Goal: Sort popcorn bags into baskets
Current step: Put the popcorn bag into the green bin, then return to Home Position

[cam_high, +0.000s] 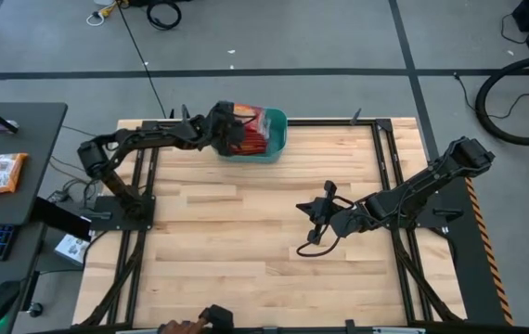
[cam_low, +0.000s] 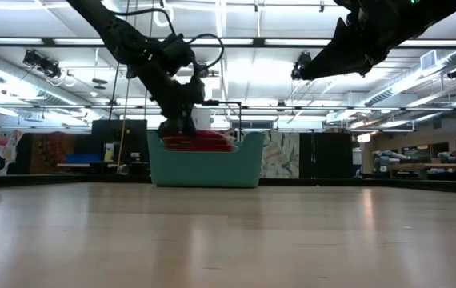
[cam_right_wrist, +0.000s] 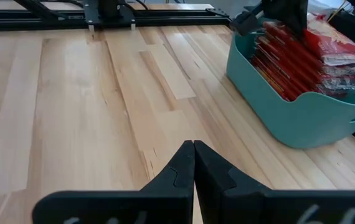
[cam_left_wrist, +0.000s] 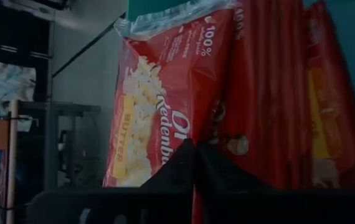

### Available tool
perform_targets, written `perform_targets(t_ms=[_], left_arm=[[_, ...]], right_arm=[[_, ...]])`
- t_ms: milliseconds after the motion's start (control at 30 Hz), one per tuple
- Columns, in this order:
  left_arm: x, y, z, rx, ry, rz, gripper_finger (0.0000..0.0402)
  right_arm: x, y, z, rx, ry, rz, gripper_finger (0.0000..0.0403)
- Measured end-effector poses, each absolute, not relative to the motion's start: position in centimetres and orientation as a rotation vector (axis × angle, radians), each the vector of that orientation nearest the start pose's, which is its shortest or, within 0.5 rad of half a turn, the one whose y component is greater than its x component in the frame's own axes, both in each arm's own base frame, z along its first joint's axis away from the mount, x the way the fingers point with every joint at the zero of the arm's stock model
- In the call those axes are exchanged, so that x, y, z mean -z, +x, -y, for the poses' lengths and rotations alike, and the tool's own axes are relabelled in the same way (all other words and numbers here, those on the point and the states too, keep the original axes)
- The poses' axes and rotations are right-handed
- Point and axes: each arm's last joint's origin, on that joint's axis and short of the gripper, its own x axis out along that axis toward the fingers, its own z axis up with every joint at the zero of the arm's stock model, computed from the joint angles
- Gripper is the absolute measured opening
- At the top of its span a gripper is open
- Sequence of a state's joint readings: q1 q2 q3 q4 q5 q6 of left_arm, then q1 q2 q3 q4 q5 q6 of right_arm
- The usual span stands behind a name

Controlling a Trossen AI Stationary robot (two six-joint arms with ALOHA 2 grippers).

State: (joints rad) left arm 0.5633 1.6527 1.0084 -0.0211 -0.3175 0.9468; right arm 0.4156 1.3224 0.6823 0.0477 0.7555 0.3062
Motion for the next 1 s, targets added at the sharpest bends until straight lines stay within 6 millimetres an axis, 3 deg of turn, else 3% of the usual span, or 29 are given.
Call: perform_targets(t_ms=[233,500,767,1000], left_arm=[[-21.2,29.2,-19.2,-0.461,0.725,-0.967,0.0068],[-24.1,29.4,-16.9,-0.496,0.648,-0.806,0.0136],[-27.6,28.1,-14.8,-0.280,0.336,-0.533,0.0119],[-27.9,28.1,-13.3,-0.196,0.243,-0.513,0.0081]], right_arm=[[-21.1,24.7,-8.7,0.402,-0.031,-0.443,0.0009],[-21.0,24.6,-8.7,0.403,-0.034,-0.454,0.0009],[-21.3,23.0,-9.0,0.434,-0.062,-0.419,0.0004],[-19.9,20.2,-7.6,0.382,0.017,-0.273,0.0003]])
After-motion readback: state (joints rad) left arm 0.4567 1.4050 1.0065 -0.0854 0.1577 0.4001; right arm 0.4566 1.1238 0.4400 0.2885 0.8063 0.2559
